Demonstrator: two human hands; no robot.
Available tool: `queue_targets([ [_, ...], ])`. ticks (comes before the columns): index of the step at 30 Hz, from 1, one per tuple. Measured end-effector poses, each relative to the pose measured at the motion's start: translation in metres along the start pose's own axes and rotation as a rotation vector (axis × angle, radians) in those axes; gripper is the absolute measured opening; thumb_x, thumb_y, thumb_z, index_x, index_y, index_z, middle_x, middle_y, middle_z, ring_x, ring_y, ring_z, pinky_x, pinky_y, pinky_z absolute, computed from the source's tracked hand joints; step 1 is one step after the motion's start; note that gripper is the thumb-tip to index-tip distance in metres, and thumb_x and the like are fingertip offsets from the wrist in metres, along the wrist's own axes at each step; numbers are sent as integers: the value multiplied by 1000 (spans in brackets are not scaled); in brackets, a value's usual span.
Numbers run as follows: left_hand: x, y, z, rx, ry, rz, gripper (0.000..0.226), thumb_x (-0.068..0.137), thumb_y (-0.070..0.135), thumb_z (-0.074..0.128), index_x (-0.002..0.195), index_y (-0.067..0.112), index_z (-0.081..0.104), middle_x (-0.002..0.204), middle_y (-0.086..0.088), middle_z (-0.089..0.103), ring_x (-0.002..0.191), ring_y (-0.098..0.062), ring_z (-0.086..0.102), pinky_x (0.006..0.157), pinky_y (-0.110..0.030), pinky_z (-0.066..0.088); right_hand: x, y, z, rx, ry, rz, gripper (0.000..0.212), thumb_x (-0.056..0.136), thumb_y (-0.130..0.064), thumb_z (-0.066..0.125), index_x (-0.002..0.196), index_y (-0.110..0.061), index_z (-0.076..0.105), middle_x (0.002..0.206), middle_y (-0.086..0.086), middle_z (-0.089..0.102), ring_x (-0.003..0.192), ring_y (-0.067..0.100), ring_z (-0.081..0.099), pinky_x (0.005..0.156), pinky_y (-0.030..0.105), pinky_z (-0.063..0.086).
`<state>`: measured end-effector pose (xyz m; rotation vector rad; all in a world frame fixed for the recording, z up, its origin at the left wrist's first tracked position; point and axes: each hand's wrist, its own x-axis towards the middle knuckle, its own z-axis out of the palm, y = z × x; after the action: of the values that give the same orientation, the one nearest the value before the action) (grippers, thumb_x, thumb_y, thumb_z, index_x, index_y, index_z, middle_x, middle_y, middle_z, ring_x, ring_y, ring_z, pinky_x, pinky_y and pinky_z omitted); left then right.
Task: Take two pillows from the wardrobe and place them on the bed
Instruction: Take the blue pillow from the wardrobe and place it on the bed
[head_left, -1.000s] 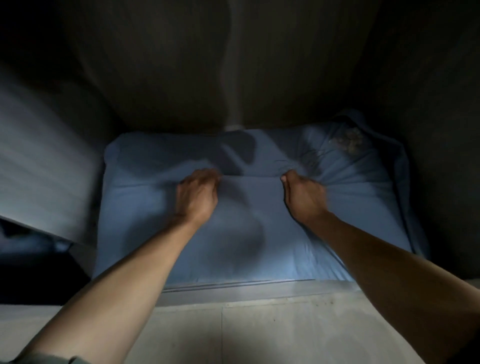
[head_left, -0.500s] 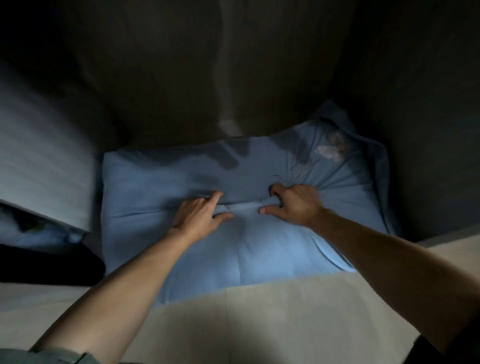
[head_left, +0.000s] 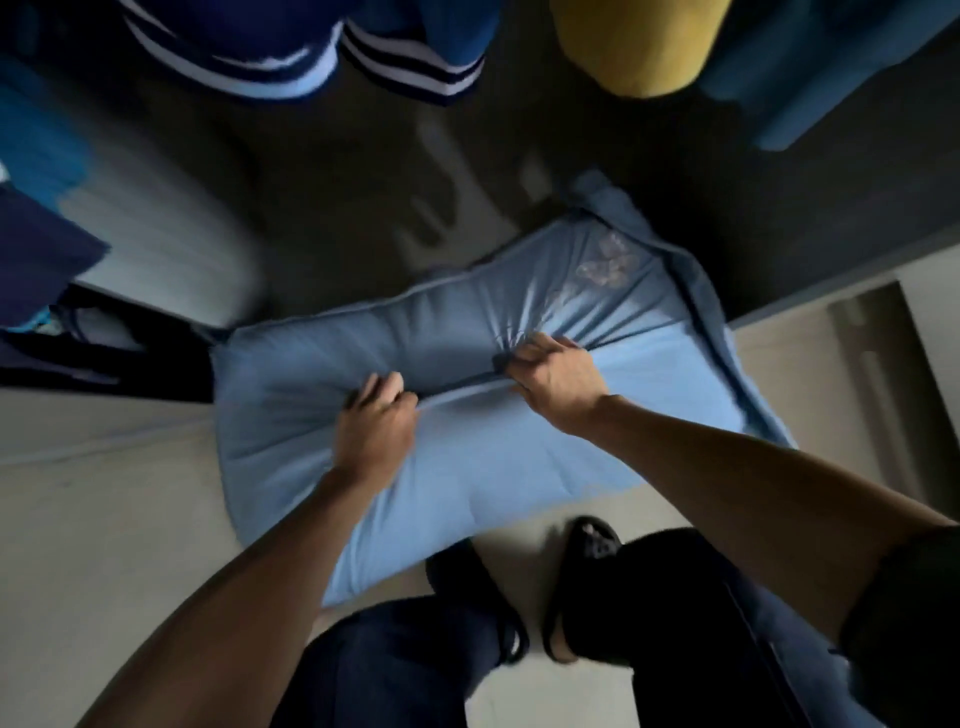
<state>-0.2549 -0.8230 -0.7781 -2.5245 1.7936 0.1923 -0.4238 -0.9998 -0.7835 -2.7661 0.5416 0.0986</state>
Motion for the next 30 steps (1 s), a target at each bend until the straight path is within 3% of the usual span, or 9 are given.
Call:
queue_targets([
  [3, -32, 8, -40, -104, -31, -30, 5, 76, 13, 70, 78, 10, 67, 94, -11, 69, 83, -34, 63, 70, -42, 52, -39, -29, -32, 7, 16, -21, 12, 77, -19, 68, 84, -9, 68, 99, 11, 66, 88, 34, 60, 64, 39, 51],
  [5, -59, 16, -65, -152, -49, -17, 11, 73, 8, 70, 84, 9, 69, 95, -11, 72, 81, -33, 67, 72, -41, 54, -70, -51, -50, 67, 0, -31, 10, 79, -18, 69, 85, -9, 69, 104, 11, 69, 86, 34, 64, 65, 38, 54],
  [9, -113, 40, -120, -157, -71, 71, 16, 77, 18, 54, 79, 11, 69, 84, -7, 73, 72, -28, 69, 63, -34, 57, -133, -93, -96, 161, -149, 120, 11, 83, -21, 61, 92, -15, 65, 95, 8, 70, 78, 34, 67, 58, 39, 52],
  [14, -170, 69, -193, -139, -153, 105, 27, 78, 26, 42, 76, 14, 66, 80, -5, 71, 77, -25, 68, 62, -33, 58, -198, -141, -152, 199, -42, 171, 10, 77, -18, 72, 84, -14, 64, 79, 7, 70, 66, 30, 67, 46, 36, 52],
  [19, -200, 88, -252, -120, -187, 107, 19, 82, 23, 50, 81, 13, 66, 86, -3, 71, 82, -24, 68, 58, -35, 56, -245, -172, -207, 146, -25, 226, 18, 86, -27, 59, 99, -16, 65, 98, 7, 71, 88, 31, 66, 65, 37, 51],
  [22, -211, 107, -285, -85, -259, 167, 17, 91, 24, 46, 95, 16, 61, 101, -1, 66, 99, -25, 61, 72, -37, 50, -281, -186, -241, 101, -16, 288, 23, 90, -31, 52, 106, -19, 62, 108, 4, 69, 100, 28, 63, 76, 37, 49],
  [26, -208, 151, -326, -16, -240, 323, 20, 93, 21, 38, 99, 18, 57, 104, -1, 64, 104, -24, 58, 75, -37, 47, -334, -186, -293, 44, 35, 368, 26, 91, -34, 51, 110, -20, 63, 107, 4, 69, 100, 29, 63, 81, 37, 50],
  [30, -191, 217, -370, 1, -179, 479, 19, 94, 20, 36, 98, 18, 55, 105, -1, 63, 104, -23, 58, 74, -39, 46, -395, -164, -342, 9, 147, 490, 17, 87, -27, 62, 91, -12, 66, 89, 10, 71, 82, 33, 67, 70, 37, 51],
])
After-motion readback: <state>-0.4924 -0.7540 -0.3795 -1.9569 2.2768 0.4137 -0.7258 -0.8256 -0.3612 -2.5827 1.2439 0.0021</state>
